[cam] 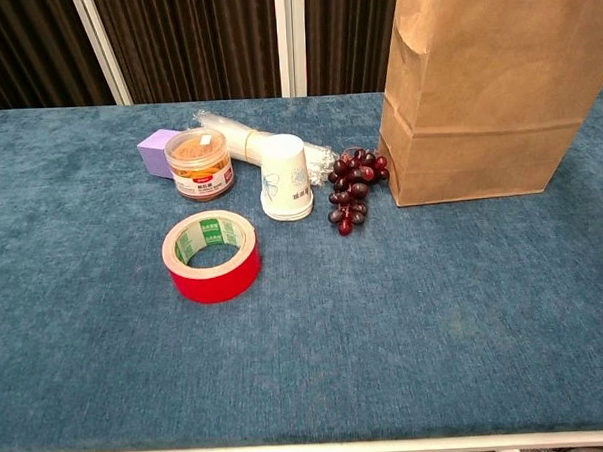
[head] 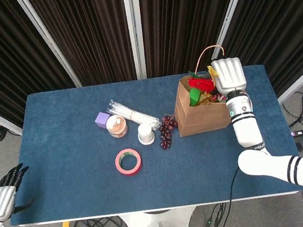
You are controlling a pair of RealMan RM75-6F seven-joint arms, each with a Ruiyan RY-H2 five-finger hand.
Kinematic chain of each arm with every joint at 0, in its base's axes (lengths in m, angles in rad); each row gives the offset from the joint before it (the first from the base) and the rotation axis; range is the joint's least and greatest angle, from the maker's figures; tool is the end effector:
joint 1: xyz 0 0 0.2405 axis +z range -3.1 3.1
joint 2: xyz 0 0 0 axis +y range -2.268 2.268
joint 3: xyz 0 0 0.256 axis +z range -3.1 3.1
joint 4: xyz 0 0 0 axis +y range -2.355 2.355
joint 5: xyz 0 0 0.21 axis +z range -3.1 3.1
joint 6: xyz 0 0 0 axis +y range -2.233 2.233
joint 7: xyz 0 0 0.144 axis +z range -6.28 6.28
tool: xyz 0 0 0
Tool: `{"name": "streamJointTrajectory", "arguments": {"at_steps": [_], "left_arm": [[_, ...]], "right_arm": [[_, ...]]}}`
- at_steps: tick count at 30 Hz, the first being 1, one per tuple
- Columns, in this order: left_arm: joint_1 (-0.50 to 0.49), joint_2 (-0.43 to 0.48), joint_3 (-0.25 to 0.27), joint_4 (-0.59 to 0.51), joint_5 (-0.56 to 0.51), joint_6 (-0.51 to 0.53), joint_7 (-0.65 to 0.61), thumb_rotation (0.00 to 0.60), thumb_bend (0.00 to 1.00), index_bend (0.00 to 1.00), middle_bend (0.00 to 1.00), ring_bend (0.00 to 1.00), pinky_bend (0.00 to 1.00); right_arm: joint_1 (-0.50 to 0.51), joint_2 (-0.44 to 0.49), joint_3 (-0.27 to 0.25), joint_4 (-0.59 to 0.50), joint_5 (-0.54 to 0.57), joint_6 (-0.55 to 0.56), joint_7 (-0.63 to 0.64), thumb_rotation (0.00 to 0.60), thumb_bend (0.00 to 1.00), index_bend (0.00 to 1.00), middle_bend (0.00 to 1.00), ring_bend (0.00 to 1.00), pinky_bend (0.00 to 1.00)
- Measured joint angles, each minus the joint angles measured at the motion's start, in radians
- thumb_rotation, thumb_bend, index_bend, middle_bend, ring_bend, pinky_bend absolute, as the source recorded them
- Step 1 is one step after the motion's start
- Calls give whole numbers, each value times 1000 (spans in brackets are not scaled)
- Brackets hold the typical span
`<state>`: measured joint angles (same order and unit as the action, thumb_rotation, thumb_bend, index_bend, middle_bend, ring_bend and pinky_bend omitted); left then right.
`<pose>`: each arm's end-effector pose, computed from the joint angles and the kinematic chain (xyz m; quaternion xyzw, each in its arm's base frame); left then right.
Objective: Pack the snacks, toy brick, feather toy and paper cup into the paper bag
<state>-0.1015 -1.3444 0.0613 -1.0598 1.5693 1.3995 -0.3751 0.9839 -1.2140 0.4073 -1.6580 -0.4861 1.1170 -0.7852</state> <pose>-0.3940 0.1699 0.1164 -0.6297 -0.4420 -0.3510 0.5338 -0.0858 -0.4311 0.1412 0.6342 -0.3255 0.3445 0.6109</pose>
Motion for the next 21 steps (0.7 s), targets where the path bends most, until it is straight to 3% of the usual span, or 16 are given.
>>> {"name": "streamJointTrajectory", "arguments": {"at_steps": [6,16,21], "left_arm": [[-1,1,0,-5,1,0,6,600,265,138,85,24,167],[-2,2,2,-10,3,-2,11,600,265,138,85,24,167],[-4,0,1,-11,2,-3,12,600,265,137,85,24,167]], "right_arm": [[3,40,-10,-30,34,-38,11,600,0,494,472,291,442],[33,118,-32,-85,159,-111,-7,600,0,376,366,166,265],[60,162,-28,-124,206,-141,9,600,0,354,349,150,240]]}}
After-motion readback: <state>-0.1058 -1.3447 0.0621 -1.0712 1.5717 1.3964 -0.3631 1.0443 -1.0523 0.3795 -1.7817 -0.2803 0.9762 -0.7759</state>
